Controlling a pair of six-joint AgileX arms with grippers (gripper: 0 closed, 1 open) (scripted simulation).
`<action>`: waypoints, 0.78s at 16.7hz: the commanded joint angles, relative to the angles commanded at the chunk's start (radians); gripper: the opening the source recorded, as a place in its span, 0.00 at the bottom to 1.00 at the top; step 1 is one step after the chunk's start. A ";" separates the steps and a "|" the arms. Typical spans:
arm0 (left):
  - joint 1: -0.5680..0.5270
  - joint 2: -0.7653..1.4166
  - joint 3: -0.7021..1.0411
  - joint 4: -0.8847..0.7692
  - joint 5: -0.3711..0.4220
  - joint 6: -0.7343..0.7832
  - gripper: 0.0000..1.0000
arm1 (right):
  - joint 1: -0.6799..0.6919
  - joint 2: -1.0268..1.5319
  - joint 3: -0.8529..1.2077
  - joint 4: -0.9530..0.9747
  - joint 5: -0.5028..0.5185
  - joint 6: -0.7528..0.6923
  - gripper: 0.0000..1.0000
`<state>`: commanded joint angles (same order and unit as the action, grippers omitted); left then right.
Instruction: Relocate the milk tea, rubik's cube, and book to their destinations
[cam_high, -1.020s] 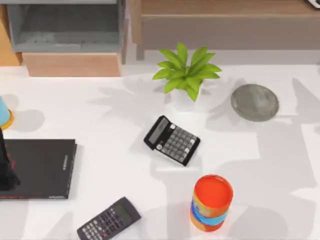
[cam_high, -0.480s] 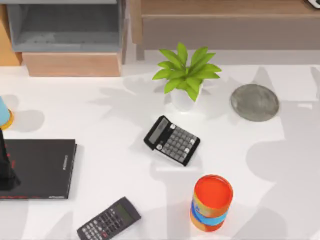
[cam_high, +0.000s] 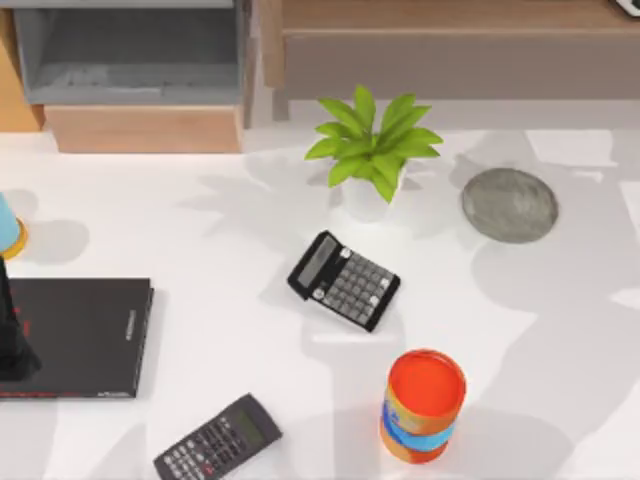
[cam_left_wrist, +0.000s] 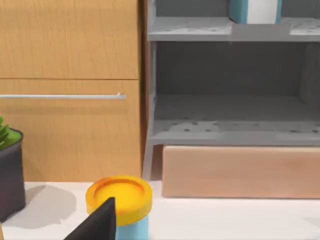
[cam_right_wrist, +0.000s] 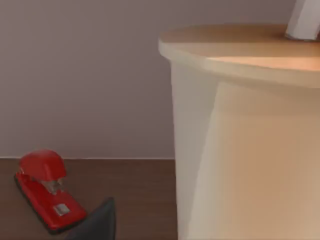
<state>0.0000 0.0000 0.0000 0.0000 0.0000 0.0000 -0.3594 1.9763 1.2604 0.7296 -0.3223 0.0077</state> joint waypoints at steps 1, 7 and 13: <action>0.000 0.000 0.000 0.000 0.000 0.000 1.00 | 0.009 0.027 0.040 -0.013 0.008 0.000 1.00; 0.000 0.000 0.000 0.000 0.000 0.000 1.00 | 0.008 0.138 0.206 -0.069 0.010 -0.001 1.00; 0.000 0.000 0.000 0.000 0.000 0.000 1.00 | 0.007 0.140 0.209 -0.070 0.010 -0.001 0.85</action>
<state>0.0000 0.0000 0.0000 0.0000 0.0000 0.0000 -0.3526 2.1162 1.4692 0.6600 -0.3123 0.0064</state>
